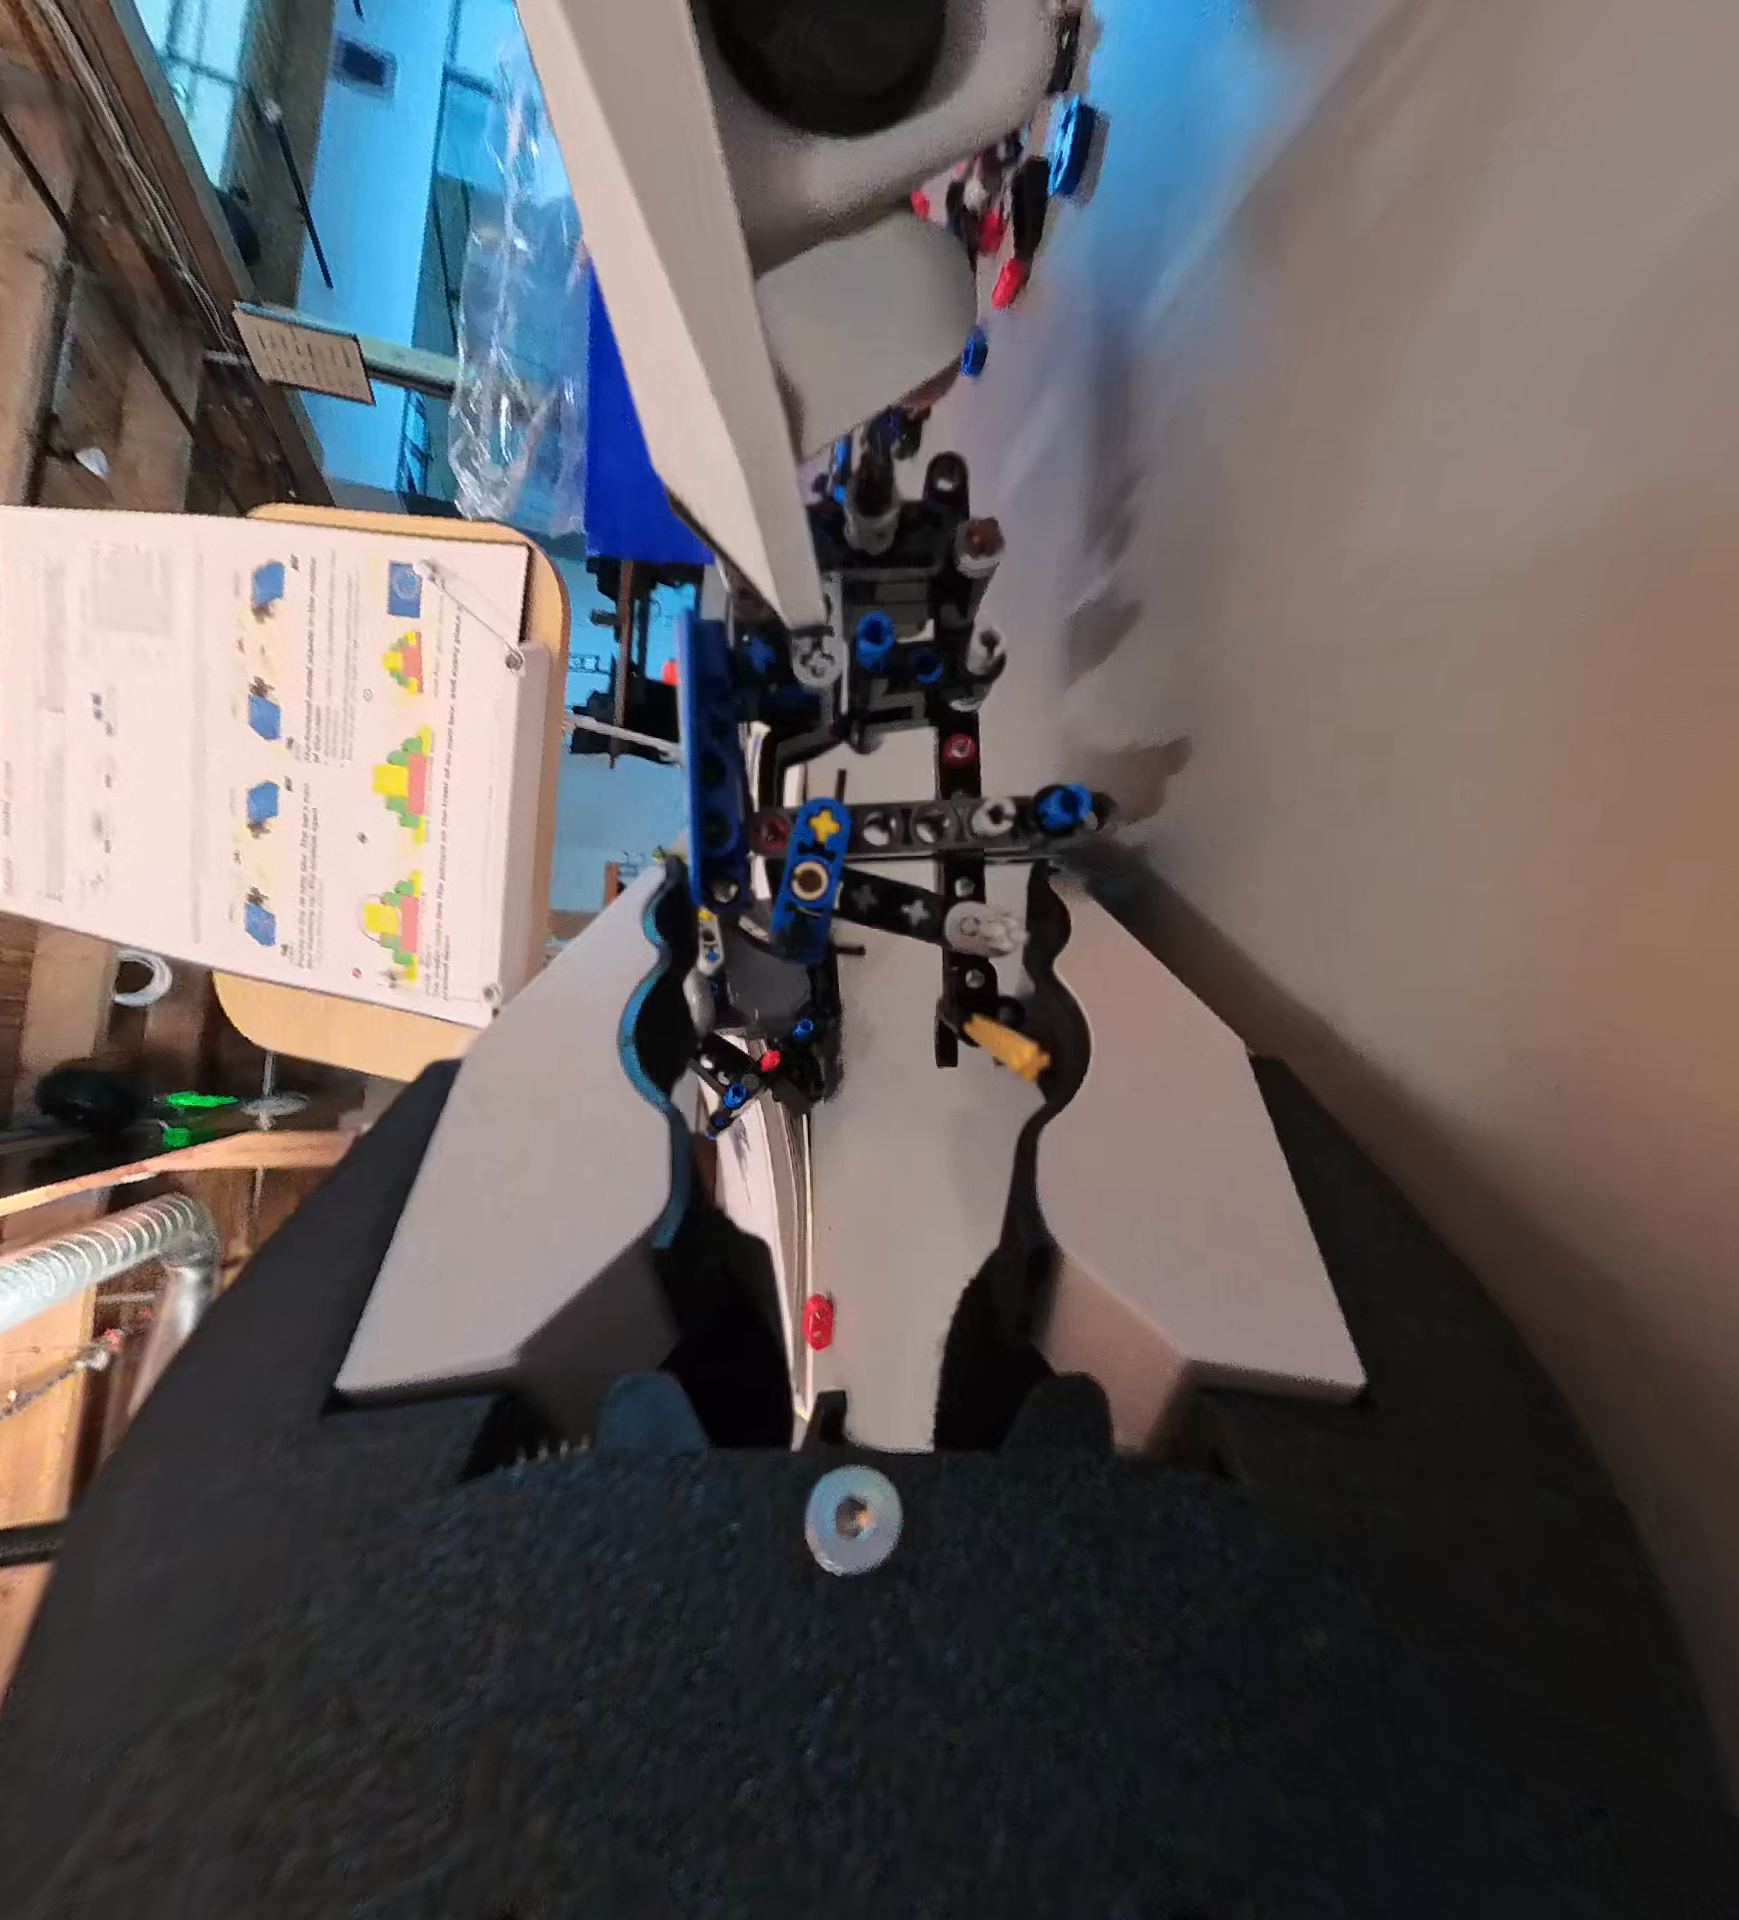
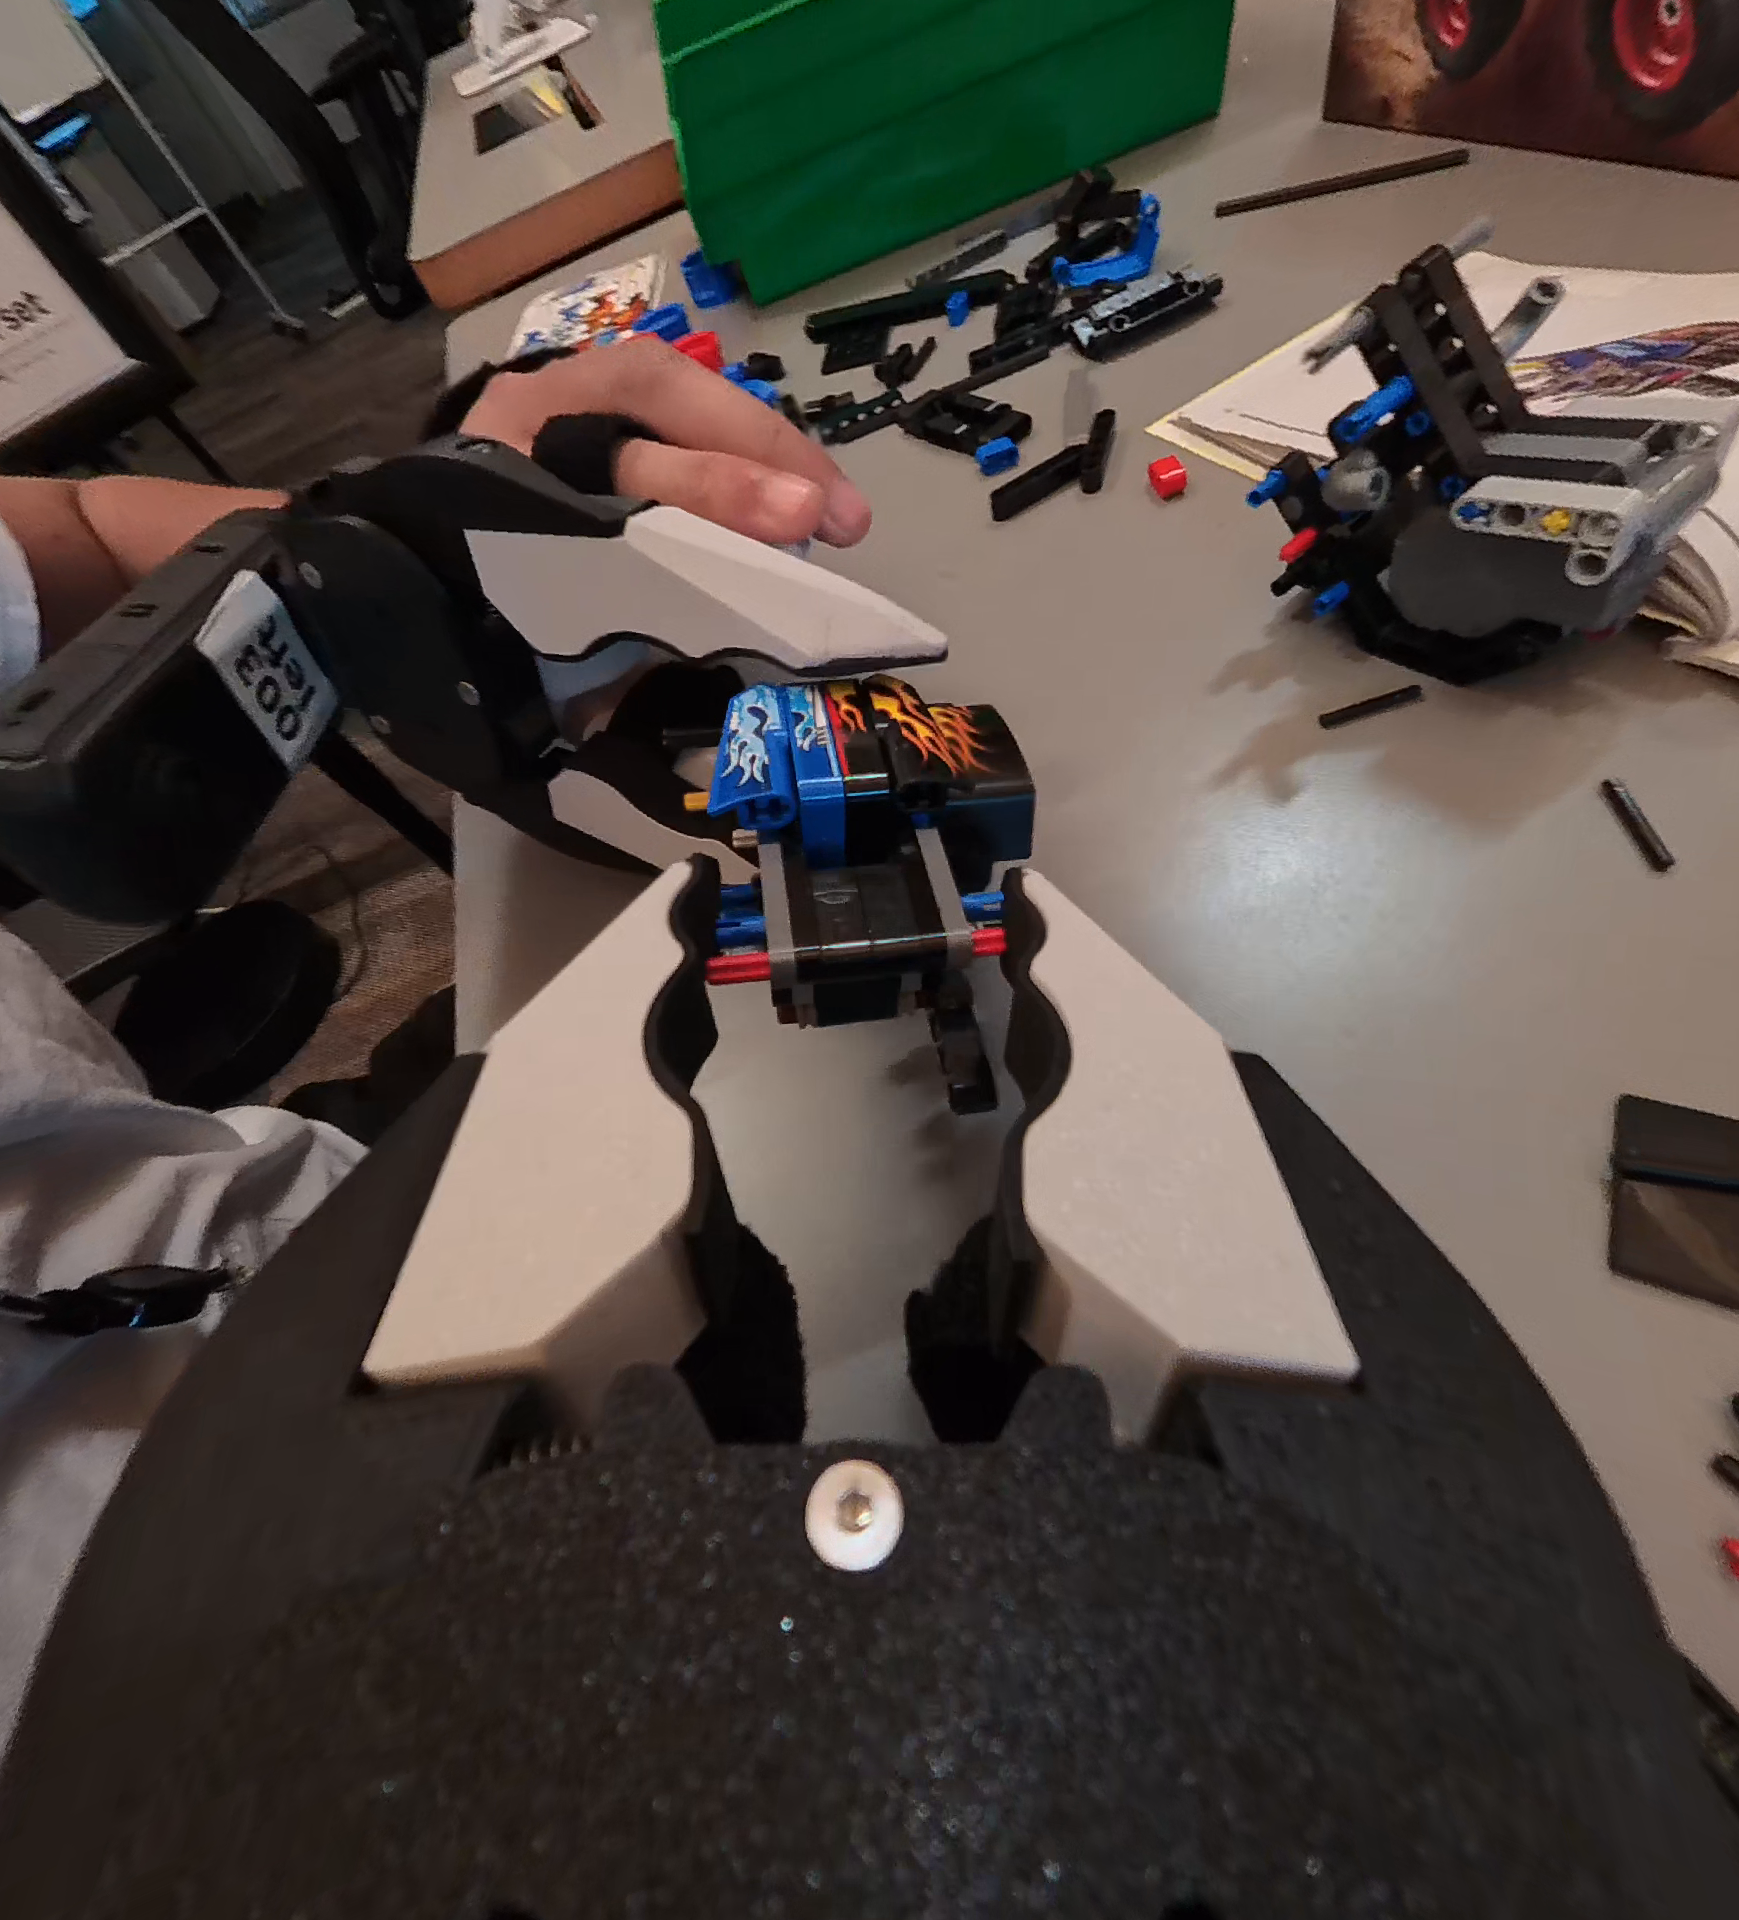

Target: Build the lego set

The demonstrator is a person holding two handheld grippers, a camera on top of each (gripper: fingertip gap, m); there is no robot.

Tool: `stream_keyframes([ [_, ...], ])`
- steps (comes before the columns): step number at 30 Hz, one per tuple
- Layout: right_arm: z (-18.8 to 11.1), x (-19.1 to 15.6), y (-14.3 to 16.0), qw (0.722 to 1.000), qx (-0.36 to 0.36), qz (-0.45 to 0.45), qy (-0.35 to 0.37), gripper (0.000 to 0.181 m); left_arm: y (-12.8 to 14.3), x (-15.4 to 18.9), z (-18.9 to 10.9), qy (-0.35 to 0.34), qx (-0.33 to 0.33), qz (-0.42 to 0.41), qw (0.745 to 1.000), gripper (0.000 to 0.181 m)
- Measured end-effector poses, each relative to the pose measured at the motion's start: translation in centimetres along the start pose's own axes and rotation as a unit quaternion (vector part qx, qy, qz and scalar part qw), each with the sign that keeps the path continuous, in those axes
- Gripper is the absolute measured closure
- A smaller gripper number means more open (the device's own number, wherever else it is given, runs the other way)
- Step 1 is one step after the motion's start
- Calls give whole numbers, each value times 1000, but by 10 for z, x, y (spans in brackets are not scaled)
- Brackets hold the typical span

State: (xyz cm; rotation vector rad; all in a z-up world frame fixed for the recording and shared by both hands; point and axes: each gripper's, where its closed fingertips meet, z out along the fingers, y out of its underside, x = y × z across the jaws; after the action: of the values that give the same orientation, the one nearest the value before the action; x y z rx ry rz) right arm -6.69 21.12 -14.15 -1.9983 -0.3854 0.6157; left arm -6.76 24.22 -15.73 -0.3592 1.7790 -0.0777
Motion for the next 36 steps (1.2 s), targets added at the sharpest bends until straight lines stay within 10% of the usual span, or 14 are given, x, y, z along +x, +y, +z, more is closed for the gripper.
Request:
stream_keyframes([
  [13,3,24,-2,993,0,-23,114,128,18,7,-13,98,-11,-173,980,118],
  [28,8,12,-11,989,6,-52,138,117,36,-41,-12,261,155,-526,795,132],
  [36,-43,50,-61,985,28,-111,128,113,60,-64,-22,160,172,-521,820,138],
])
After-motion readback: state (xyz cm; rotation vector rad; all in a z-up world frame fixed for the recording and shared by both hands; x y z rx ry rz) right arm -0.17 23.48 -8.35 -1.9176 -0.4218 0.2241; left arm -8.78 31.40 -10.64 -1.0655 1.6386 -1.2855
